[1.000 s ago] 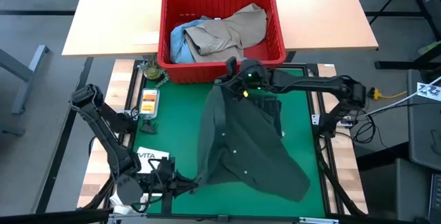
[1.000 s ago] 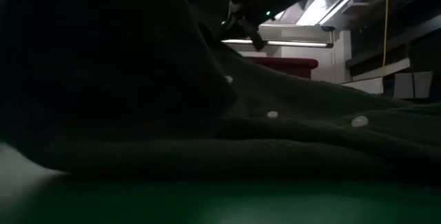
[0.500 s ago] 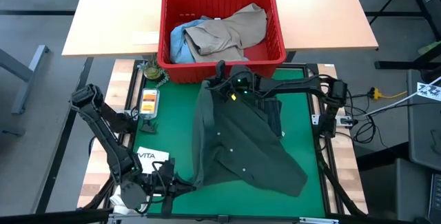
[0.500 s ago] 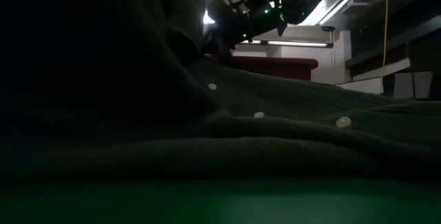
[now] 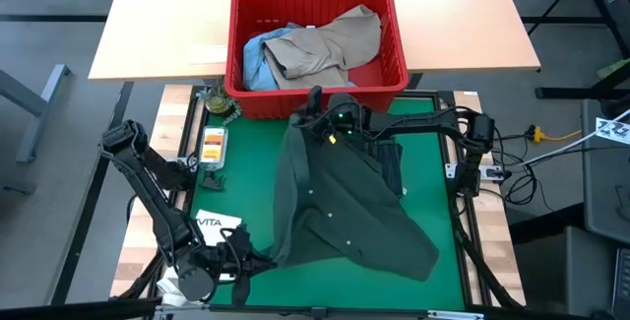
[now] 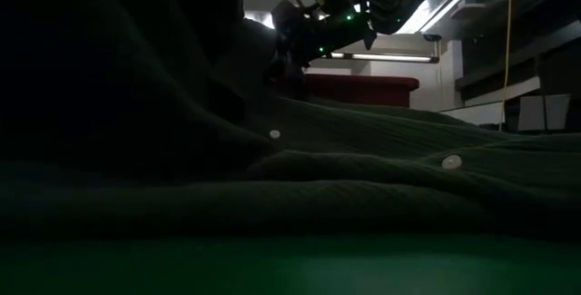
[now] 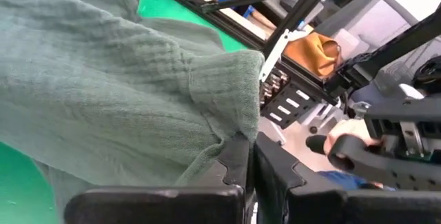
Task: Fold Laundry from Bin
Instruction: Fold the green shirt
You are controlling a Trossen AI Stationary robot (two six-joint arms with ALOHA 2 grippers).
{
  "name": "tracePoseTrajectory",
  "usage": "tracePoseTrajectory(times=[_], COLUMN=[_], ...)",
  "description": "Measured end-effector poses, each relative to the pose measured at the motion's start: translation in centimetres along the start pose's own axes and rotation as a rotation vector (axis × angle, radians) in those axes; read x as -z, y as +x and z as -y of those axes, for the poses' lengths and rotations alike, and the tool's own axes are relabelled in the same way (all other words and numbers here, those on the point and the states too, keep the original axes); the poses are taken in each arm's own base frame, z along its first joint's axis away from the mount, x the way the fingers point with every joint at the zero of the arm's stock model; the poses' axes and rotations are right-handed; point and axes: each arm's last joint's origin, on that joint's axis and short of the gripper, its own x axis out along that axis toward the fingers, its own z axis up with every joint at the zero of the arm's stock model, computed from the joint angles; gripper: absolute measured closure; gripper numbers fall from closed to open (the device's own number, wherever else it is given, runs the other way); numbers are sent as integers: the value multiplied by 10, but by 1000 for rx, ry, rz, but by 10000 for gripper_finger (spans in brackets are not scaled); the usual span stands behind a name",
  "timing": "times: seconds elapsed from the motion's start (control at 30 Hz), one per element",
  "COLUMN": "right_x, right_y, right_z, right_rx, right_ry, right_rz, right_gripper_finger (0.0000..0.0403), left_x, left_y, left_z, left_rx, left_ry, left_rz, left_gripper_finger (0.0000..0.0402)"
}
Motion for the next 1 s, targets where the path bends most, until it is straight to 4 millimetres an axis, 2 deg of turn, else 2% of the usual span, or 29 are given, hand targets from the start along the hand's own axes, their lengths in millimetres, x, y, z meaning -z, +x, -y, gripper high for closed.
tracePoseTrajectory(times=[0.23,0.4,0.6,0.83,1.0], right_x=[1,-5,-7,-2,2], right_y=[-4,-15,-18,-19,-28], right_z=[5,17,21,13,6], right_rx=[48,71,80,-9,-139], right_ry=[5,88,120,111,94], right_rz=[-92,-76,-70,-123,-195], right_gripper_finger=[221,218,219,219,219], left_x=[1,2,2,-1,-5], left_y=[0,0,0,5,9], left_z=[1,1,1,-2,-4], left_rx=[27,43,43,29,11], left_ry=[1,0,-2,-5,1], left_rz=[-51,-81,-82,-76,-71], left_gripper_finger=[391,390,387,321,278])
